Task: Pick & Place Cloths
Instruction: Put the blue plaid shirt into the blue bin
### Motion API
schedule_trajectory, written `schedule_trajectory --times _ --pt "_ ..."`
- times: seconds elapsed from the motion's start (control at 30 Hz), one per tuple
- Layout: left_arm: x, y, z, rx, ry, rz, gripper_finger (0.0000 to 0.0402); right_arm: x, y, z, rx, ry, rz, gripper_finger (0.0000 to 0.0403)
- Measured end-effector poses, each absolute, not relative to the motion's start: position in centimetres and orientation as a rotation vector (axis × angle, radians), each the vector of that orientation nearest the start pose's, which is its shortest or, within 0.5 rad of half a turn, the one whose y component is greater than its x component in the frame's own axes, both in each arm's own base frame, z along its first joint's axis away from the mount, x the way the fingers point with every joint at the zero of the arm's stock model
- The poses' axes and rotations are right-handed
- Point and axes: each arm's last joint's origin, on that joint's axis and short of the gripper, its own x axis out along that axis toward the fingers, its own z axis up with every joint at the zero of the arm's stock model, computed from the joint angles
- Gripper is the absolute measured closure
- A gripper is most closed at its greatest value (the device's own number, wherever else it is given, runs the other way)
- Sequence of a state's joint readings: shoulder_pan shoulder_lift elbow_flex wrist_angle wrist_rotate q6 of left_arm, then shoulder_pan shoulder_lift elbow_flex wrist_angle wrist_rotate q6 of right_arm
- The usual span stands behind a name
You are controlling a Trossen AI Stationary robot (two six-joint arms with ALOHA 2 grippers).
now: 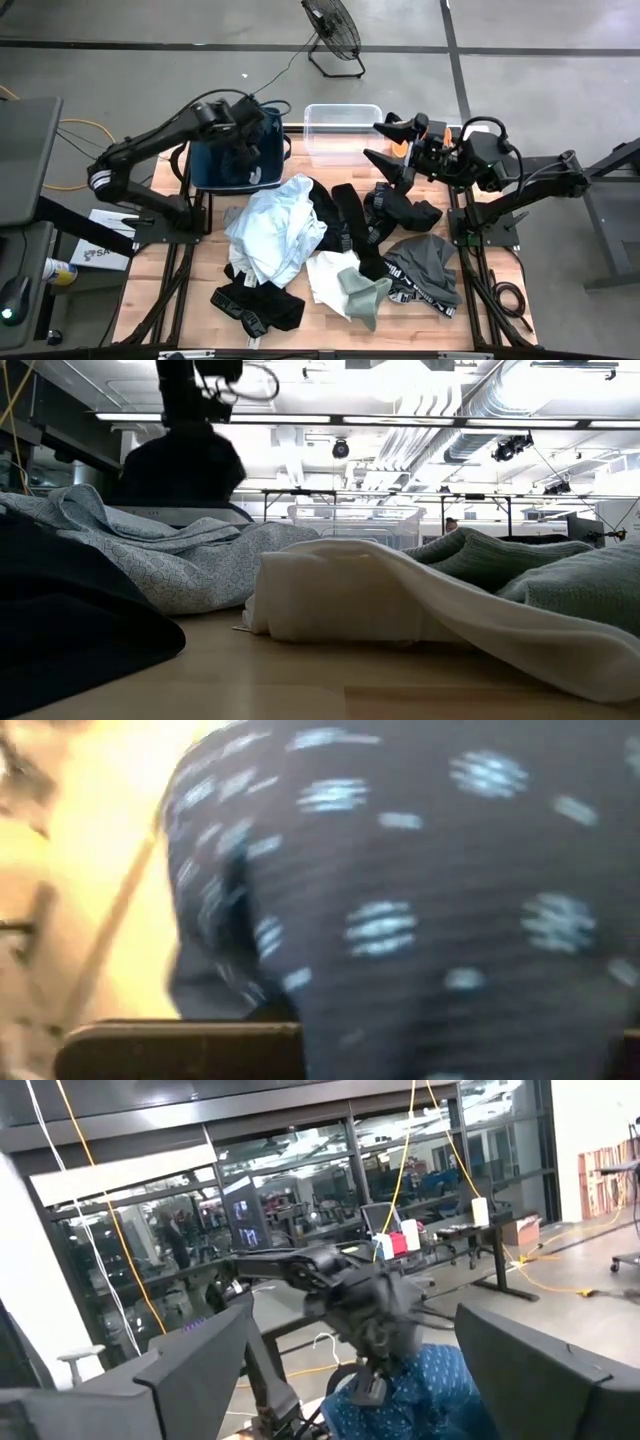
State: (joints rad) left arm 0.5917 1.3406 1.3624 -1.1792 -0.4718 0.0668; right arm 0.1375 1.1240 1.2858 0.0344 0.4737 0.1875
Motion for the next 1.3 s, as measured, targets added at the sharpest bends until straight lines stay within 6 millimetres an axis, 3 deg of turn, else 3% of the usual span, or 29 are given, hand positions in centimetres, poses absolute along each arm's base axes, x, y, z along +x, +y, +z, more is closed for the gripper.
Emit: schedule_trajectory --times 0.13,0.47,0.7,1.03,1.3 --pt "18.8 16.2 33.2 -0.203 1.227 0.850 0.0372 23.0 1.8 45.5 0.263 -0.191 -0.318 0.0053" --pt "15.9 18.5 32.4 -0.537 1.205 0.935 0.0372 23.0 1.9 45.4 0.285 -0.182 -0.317 0.0053" --pt "14.8 19.5 29.0 -0.689 1.194 0.940 0.0372 23.0 1.9 45.4 0.284 -0.181 -0.317 0.0053" --pt "15.0 19.5 24.5 -0.776 1.136 0.907 0.0372 23.0 1.9 45.4 0.281 -0.178 -0.318 0.0053" --pt "15.1 19.5 22.9 -0.810 1.081 0.905 0.0372 23.0 1.9 45.3 0.279 -0.172 -0.318 0.0053"
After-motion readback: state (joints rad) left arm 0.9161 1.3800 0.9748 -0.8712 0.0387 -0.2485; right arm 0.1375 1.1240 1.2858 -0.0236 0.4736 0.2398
